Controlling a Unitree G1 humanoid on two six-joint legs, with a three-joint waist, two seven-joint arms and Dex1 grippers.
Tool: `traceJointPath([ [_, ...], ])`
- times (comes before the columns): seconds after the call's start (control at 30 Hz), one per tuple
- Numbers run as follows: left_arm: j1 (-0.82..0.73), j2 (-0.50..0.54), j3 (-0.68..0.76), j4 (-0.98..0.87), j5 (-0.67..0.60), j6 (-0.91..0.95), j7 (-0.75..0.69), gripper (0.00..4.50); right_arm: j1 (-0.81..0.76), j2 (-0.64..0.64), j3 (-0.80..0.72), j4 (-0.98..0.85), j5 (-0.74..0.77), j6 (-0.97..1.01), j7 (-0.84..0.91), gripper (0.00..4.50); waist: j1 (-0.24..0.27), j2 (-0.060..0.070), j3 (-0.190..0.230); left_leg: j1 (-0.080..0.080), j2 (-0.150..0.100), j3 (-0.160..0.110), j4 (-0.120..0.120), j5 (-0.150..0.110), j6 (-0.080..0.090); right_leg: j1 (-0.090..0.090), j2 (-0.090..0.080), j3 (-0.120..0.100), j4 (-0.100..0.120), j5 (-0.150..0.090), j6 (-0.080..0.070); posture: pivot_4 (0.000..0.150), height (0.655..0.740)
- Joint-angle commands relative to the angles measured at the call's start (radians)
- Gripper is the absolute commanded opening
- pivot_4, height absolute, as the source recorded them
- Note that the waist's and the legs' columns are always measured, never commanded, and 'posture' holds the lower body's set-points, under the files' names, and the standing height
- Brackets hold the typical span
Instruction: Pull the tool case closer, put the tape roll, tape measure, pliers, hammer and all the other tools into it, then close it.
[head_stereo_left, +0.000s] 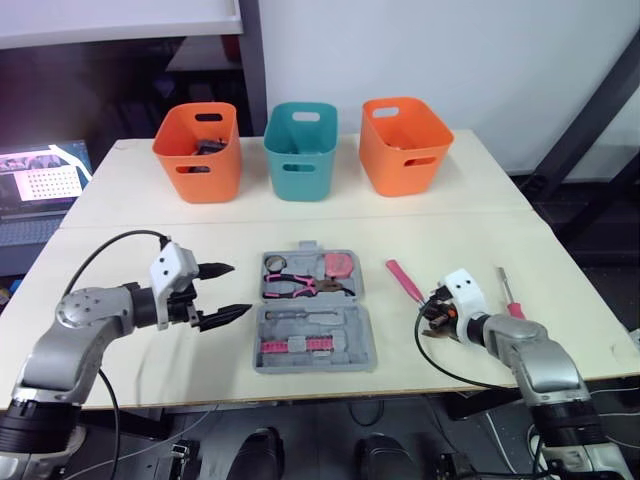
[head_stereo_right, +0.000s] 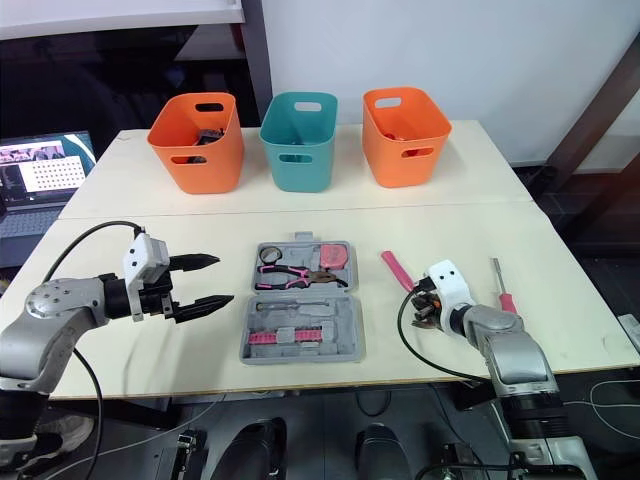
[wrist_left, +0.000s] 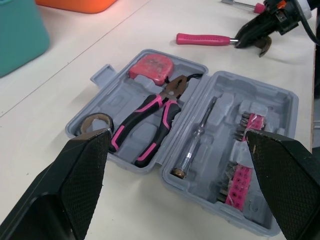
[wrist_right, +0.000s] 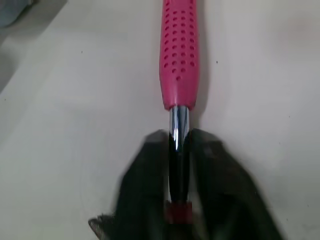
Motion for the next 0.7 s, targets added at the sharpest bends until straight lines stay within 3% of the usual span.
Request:
traceJointPath([
  [0.03, 0.001, 0.014, 0.034, -0.017, -0.003, -0.023, -0.001, 4.50, -0.012, 0.014, -0.026, -0.014, 0.032, 0.023, -0.012, 0.10, 0.000, 0.000, 0.000, 0.000, 0.000, 0.000, 0.000, 0.000, 0.000, 0.000, 0.000, 0.000, 0.000, 0.000, 0.000, 0.150, 0.7400],
  [0.47, 0.025, 0.022, 0.046, 0.002, -0.002, -0.051, -0.015, 4.50, -0.084, -0.069, -0.067, -0.245, 0.158, 0.224, 0.021, 0.10, 0.001, 0.000, 0.000, 0.000, 0.000, 0.000, 0.000, 0.000, 0.000, 0.000, 0.000, 0.000, 0.000, 0.000, 0.000, 0.150, 0.7400],
  [0.7, 0.073, 0.054, 0.089, 0.041, 0.007, -0.086, -0.033, 4.50, -0.216, -0.282, 0.154, -0.356, 0.145, 0.212, 0.226, 0.10, -0.004, 0.001, 0.001, -0.001, 0.000, 0.000, 0.000, 0.000, 0.000, -0.002, -0.001, 0.000, -0.001, -0.002, -0.004, 0.150, 0.7400],
])
